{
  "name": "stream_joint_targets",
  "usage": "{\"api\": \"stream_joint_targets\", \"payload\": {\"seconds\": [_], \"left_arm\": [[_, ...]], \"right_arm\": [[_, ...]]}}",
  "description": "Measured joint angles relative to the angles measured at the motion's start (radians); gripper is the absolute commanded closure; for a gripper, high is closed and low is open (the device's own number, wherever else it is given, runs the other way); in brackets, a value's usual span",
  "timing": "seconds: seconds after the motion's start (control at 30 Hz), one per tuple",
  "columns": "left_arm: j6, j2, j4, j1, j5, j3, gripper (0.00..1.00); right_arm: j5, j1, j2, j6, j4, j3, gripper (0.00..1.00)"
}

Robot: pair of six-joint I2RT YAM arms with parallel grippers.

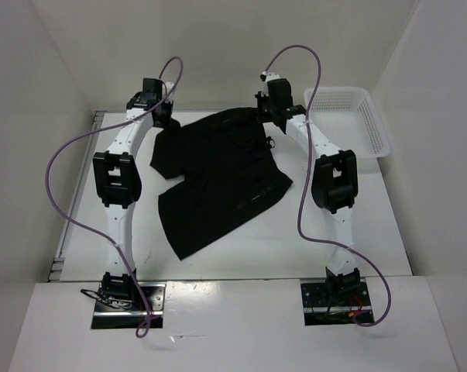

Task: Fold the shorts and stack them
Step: Flatten the shorts out

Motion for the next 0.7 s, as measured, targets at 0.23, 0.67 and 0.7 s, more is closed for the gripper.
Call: {"api": "stream_joint_targets", "payload": {"seconds": [0.23, 0.67, 0.7], "left_arm": [[0.0, -0.023, 0.047, 0.005, -0.081, 0.005, 1.0], [0.0, -0.091, 0.049, 0.008, -0.094, -0.303, 0.72], [0.001, -0.101, 0.04, 0.009, -0.09, -0.328, 0.58]], "right_arm": [[0.042, -0.004, 0.005, -0.003, 0.023, -0.033, 1.0], [0.048, -0.016, 0.008, -0.02, 0.025, -0.113, 1.0], [0.05, -0.016, 0.008, -0.024, 0.024, -0.121, 1.0]]}}
